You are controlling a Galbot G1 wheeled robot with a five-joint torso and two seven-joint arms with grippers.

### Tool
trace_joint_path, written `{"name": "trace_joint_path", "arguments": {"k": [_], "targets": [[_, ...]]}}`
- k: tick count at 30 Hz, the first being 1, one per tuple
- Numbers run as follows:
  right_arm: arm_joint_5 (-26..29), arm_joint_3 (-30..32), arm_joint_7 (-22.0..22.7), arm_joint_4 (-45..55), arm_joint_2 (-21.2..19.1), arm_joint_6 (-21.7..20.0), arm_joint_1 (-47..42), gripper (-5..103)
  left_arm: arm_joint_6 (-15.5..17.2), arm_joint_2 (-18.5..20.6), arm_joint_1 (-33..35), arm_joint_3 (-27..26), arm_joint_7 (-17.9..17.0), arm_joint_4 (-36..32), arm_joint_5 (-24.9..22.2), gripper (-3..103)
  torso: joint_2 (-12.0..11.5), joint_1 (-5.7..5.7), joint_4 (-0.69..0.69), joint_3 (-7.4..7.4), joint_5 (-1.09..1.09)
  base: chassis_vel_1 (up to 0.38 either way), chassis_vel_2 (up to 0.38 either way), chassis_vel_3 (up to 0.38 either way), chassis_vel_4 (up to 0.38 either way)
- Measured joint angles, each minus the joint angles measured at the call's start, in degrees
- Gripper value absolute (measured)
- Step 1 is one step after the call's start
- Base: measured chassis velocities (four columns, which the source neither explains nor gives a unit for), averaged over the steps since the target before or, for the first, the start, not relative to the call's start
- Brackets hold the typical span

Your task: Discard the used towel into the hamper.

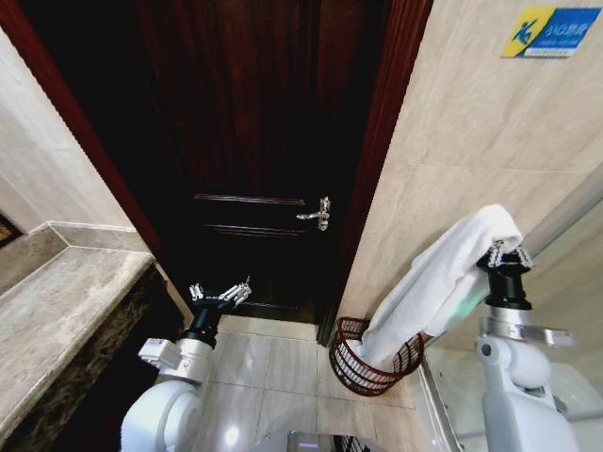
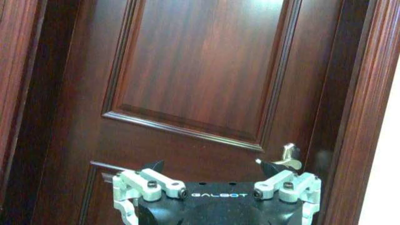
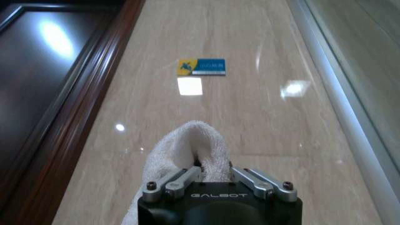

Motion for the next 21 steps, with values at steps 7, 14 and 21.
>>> {"name": "trace_joint_path", "arguments": {"k": [7, 14, 21], "targets": [[-0.6, -0.1, -0.4, -0.8, 0.9, 0.6, -0.8, 7, 0.0, 0.0, 0.0, 0.0, 0.0, 0.0, 0.0, 100, 0.0, 0.0, 0.01, 0.0, 0.0, 0.0, 0.0, 0.0, 0.0], [-1.6, 0.2, -0.6, -1.9, 1.8, 1.5, -1.9, 7, 0.0, 0.0, 0.0, 0.0, 0.0, 0.0, 0.0, 100, 0.0, 0.0, 0.01, 0.0, 0.0, 0.0, 0.0, 0.0, 0.0], [-6.9, 1.6, -0.8, -4.9, 3.2, 4.0, -2.3, 7, 0.0, 0.0, 0.0, 0.0, 0.0, 0.0, 0.0, 100, 0.0, 0.0, 0.0, 0.0, 0.0, 0.0, 0.0, 0.0, 0.0]]}}
